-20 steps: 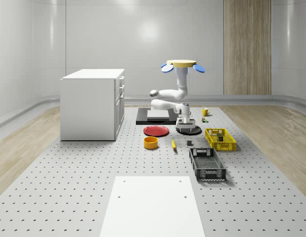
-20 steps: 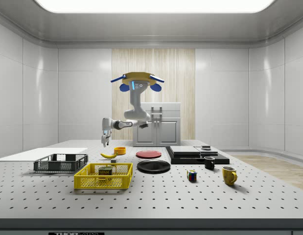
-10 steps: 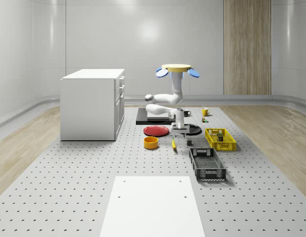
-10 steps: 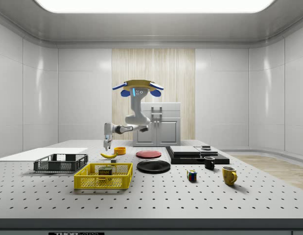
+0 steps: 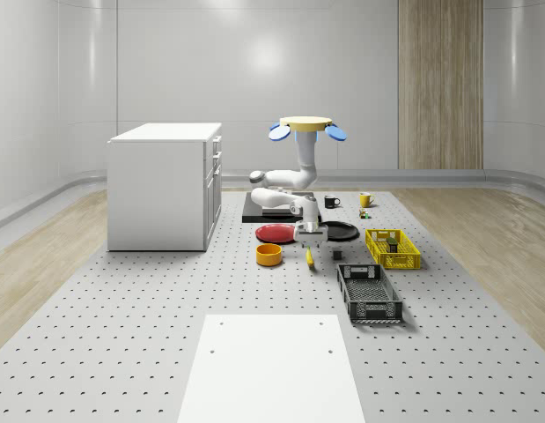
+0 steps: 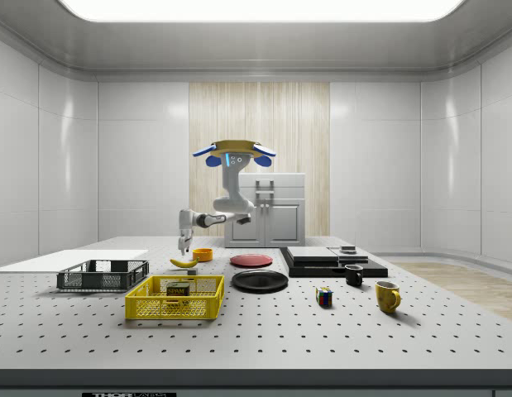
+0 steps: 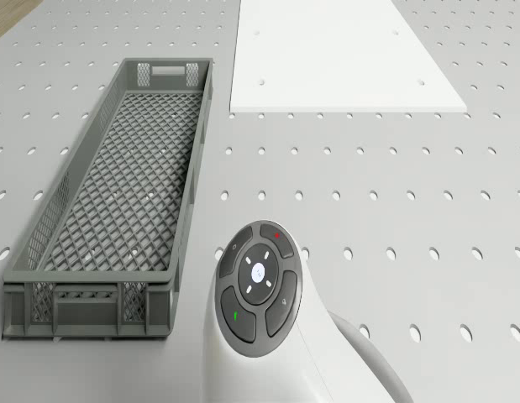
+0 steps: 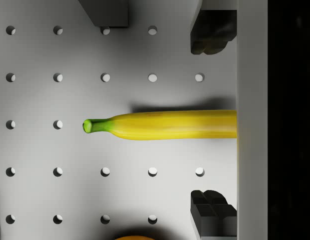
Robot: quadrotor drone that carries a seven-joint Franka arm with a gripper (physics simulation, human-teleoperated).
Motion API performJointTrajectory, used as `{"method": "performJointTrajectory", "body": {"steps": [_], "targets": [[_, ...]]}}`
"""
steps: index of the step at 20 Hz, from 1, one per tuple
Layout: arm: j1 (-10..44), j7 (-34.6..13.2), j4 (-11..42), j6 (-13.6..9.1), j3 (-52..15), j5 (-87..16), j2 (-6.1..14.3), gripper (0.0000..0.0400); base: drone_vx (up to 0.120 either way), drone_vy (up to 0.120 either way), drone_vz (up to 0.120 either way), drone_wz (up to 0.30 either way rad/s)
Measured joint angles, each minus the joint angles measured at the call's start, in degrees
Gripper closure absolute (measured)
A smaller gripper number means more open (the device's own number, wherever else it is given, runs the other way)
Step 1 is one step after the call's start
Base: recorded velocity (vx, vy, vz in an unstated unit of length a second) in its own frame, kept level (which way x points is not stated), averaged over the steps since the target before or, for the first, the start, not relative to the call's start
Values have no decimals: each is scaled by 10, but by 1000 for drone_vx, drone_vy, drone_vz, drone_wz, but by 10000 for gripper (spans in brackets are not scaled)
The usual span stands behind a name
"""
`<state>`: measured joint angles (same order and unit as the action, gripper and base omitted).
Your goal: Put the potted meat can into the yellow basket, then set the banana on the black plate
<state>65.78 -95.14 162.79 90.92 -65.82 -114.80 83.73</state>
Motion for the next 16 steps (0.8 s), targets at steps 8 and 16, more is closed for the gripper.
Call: {"method": "performJointTrajectory", "body": {"steps": [8,16], "targets": [[8,2,-17,19,41,-39,0,0,0,0,0,0],[15,4,-36,35,78,-74,-5,0,0,0,0,0]]}}
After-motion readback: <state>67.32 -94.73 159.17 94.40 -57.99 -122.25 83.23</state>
